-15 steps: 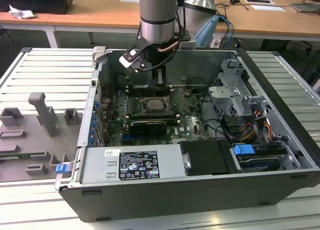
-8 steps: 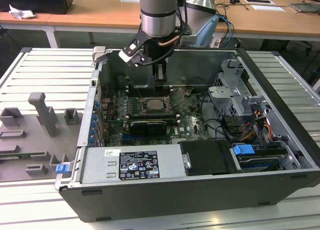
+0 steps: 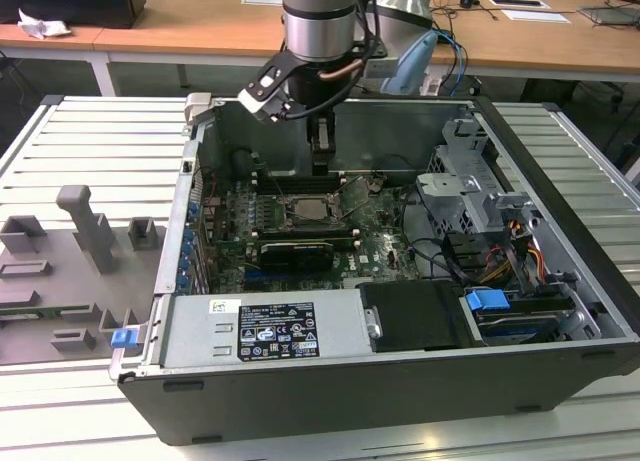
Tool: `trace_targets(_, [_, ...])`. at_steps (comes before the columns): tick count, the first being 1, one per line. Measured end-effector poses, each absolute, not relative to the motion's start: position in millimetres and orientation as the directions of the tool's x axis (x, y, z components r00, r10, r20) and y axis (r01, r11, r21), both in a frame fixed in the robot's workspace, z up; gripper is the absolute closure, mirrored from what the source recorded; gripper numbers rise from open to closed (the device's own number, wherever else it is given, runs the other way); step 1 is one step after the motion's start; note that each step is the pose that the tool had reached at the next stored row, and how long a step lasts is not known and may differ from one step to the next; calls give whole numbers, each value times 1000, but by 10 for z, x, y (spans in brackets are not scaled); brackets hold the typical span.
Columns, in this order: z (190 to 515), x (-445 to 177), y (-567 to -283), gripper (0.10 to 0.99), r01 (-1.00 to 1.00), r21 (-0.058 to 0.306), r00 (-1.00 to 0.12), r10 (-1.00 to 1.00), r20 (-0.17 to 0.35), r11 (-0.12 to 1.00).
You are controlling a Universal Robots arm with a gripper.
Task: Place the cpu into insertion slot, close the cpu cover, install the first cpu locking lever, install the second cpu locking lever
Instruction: 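Close the cpu cover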
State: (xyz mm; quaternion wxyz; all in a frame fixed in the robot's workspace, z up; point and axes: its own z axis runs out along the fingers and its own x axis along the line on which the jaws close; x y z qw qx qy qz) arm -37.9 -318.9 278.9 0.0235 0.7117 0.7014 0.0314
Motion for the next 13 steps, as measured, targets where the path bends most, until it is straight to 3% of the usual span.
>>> trace_targets(13, [2789, -232, -3189, 980, 997, 77, 14, 1000, 12, -15])
